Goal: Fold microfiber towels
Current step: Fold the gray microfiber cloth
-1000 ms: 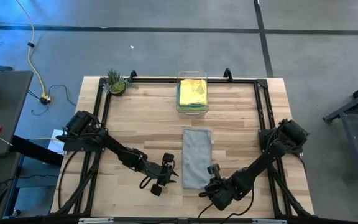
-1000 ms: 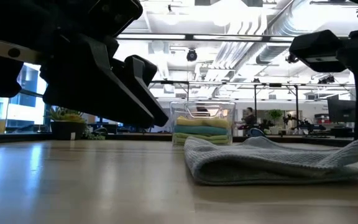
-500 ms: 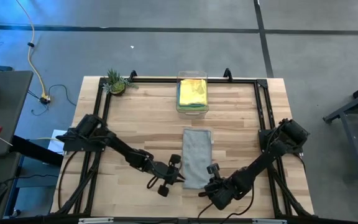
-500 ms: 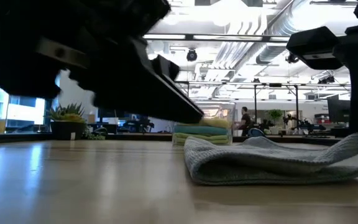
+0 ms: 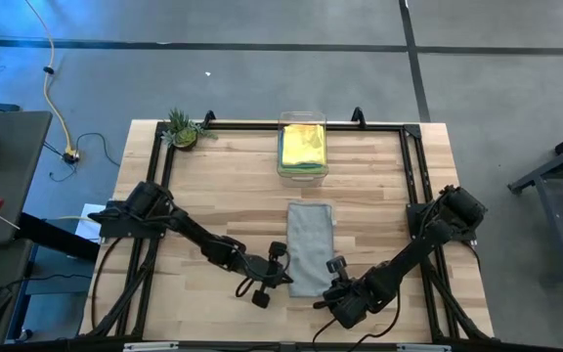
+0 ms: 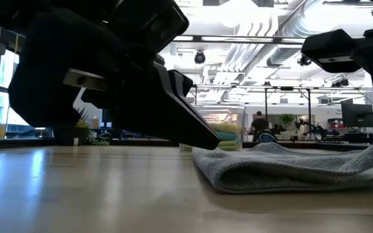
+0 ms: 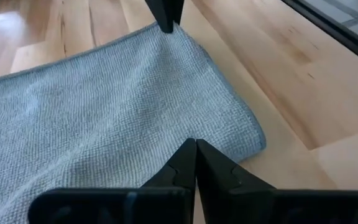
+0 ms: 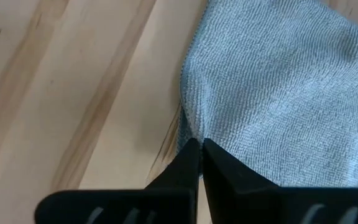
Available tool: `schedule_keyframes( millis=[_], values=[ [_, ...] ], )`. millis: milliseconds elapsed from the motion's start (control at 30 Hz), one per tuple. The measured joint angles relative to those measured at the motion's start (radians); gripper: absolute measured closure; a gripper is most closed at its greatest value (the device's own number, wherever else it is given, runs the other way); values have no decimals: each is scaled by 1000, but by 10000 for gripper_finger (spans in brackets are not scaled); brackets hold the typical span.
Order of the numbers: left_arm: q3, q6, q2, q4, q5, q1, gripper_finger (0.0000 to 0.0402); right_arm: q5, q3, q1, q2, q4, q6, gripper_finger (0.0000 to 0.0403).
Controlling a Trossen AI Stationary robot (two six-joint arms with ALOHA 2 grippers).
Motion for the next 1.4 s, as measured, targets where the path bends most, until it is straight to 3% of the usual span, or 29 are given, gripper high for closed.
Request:
schedule_keyframes(
  millis=[633, 1167, 1400],
  values=[
    [17, 0, 65, 29, 11, 30, 402, -4, 0, 0, 0, 0, 0, 402],
    [31, 0, 82, 9, 6, 31, 402, -105, 0, -3, 0, -46, 54, 401],
    [30, -17, 81, 6, -1, 31, 396, -134, 0, -11, 0, -33, 120, 333]
  ],
)
